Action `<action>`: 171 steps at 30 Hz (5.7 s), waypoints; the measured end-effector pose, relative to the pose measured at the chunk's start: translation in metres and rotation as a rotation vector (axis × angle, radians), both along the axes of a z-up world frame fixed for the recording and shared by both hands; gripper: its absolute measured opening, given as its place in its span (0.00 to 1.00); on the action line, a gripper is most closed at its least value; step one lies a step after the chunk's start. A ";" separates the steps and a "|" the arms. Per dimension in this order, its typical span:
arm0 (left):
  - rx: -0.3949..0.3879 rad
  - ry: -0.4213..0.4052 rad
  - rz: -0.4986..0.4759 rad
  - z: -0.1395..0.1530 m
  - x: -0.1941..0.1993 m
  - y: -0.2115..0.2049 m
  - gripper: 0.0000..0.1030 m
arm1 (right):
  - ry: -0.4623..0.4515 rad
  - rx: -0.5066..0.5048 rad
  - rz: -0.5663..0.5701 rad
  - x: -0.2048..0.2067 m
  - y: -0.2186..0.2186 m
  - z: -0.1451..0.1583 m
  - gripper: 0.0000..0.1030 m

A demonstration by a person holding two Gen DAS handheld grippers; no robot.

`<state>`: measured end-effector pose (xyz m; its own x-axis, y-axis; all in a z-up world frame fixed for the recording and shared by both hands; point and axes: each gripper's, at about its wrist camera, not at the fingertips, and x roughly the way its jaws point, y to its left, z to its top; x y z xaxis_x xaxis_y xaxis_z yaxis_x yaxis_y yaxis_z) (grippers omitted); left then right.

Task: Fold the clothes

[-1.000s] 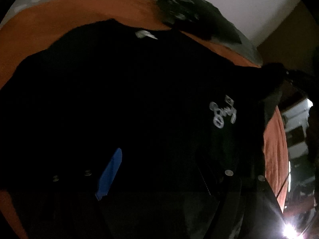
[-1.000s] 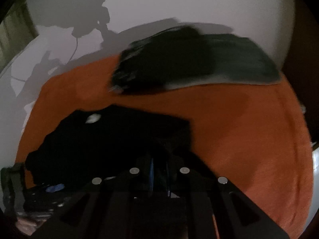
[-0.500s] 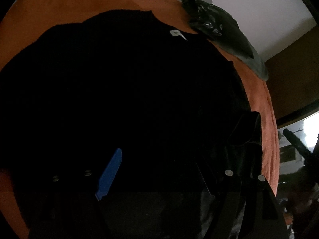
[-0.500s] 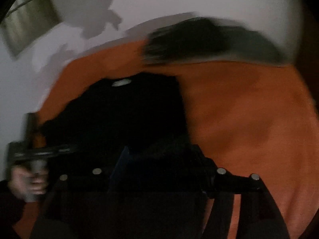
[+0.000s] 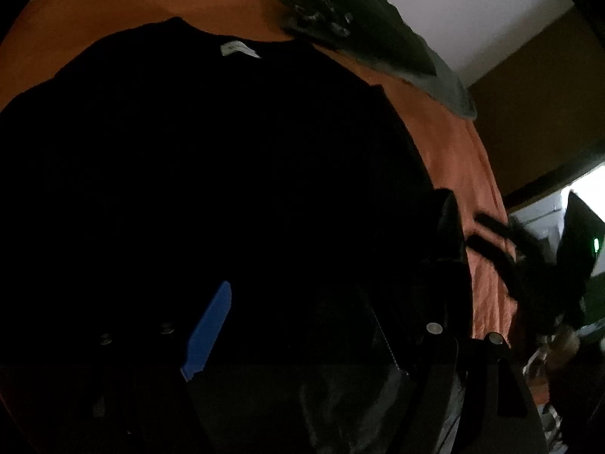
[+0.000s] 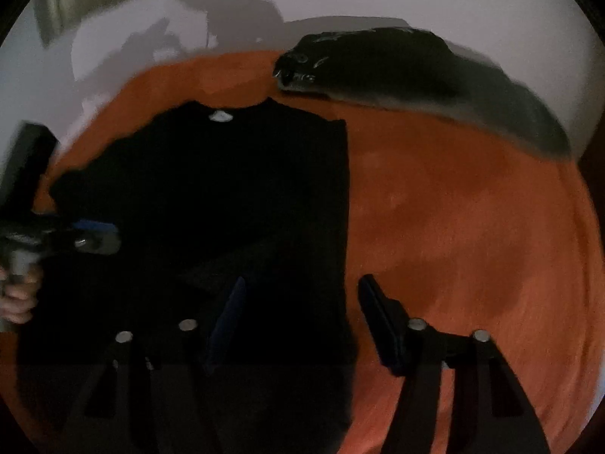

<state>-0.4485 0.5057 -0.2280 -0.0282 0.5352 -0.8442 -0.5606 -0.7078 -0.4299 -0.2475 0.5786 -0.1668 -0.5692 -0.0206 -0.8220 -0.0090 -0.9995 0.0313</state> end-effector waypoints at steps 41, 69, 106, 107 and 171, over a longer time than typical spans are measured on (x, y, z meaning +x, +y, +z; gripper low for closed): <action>-0.040 -0.045 0.037 -0.005 -0.005 -0.057 0.75 | -0.167 -0.198 -0.152 -0.165 0.045 0.002 0.32; -0.047 -0.081 0.076 -0.017 -0.022 -0.089 0.75 | -0.177 -0.248 -0.248 -0.170 0.094 -0.018 0.25; -0.041 -0.109 0.063 -0.024 -0.022 -0.100 0.75 | -0.142 0.000 -0.431 -0.203 0.098 -0.009 0.04; -0.043 -0.109 0.061 -0.025 -0.022 -0.101 0.75 | -0.153 0.000 -0.444 -0.204 0.102 -0.011 0.00; -0.099 0.187 -0.108 0.004 -0.021 0.053 0.59 | -0.014 -0.005 -0.302 0.076 0.053 -0.007 0.30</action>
<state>-0.4691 0.5587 -0.2243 -0.1360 0.4584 -0.8783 -0.6986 -0.6730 -0.2431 -0.1713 0.6320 -0.1738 -0.5388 0.1439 -0.8301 -0.3064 -0.9513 0.0340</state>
